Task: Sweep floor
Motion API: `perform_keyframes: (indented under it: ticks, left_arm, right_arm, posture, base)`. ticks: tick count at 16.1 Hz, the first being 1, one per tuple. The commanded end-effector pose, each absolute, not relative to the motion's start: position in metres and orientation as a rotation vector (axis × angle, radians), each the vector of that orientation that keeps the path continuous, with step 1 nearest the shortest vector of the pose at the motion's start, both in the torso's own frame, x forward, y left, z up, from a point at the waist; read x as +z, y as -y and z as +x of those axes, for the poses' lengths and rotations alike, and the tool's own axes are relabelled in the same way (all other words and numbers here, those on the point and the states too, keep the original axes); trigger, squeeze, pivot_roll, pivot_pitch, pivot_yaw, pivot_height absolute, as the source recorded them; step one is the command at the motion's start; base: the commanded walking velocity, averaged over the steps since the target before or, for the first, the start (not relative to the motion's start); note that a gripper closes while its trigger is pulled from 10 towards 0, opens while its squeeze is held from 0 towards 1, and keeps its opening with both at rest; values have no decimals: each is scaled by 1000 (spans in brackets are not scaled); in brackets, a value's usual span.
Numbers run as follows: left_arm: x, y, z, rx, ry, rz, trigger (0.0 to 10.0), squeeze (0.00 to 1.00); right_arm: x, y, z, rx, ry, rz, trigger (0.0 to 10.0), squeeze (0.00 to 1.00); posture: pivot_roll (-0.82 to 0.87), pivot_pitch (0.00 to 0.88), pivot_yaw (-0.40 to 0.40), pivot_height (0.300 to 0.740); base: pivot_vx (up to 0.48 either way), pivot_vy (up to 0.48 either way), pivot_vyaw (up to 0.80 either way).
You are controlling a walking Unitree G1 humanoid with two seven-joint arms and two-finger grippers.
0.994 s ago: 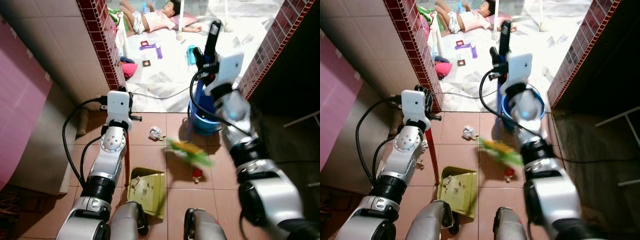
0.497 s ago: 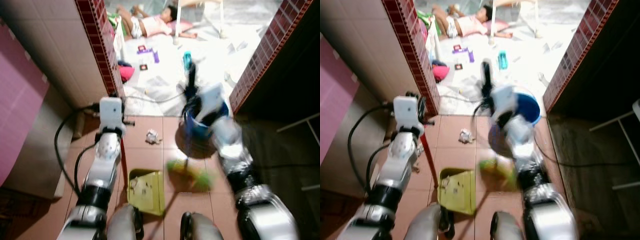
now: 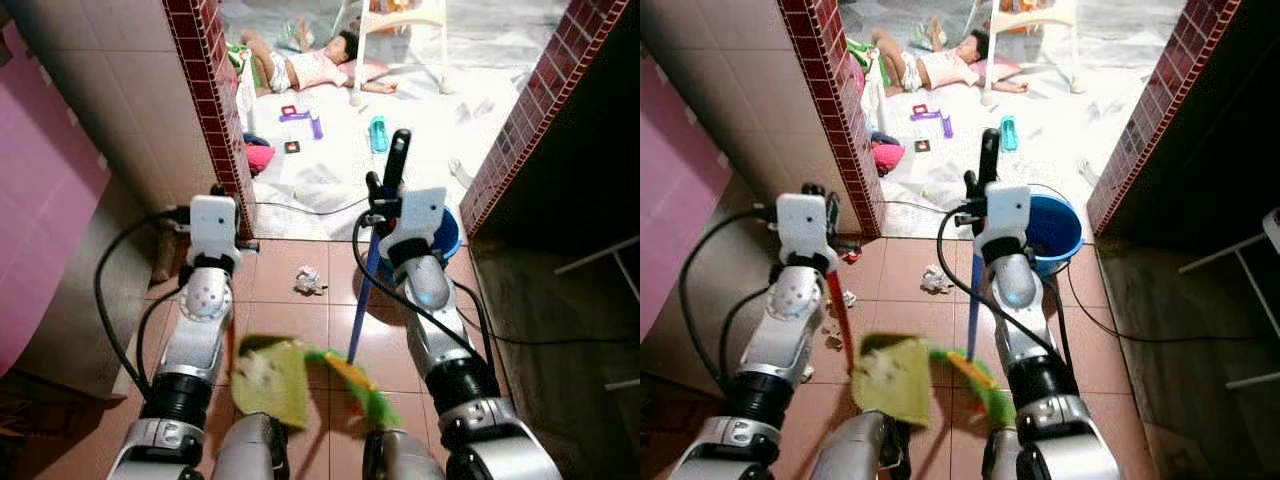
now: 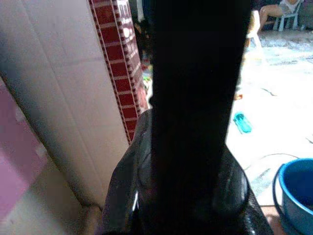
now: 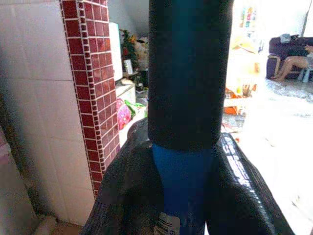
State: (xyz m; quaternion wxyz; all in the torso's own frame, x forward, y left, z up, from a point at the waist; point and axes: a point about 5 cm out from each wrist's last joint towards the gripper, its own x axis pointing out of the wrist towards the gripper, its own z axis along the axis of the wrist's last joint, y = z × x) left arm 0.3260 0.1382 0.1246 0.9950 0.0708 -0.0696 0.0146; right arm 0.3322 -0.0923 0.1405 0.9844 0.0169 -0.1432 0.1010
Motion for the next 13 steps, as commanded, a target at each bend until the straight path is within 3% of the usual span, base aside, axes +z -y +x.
perform_keyframes:
  ticks: [1,10,13]
  left_arm:
    - [130,-137,325,32,174,152,10000,0]
    - [108,-116,319,-101,58,134,10000,0]
    - [112,-116,320,-92,66,108,10000,0]
  right_arm:
    - [156,94,333,193,348,76,10000,0]
    - [159,116,337,47,329,-19,10000,0]
    - [157,116,334,49,322,-20,10000,0]
  posture:
    - [-77,34,53,740]
    - [-86,65,47,740]
    - [-91,65,47,740]
  base:
    - [0,0,0]
    - [0,0,0]
    - [0,0,-800]
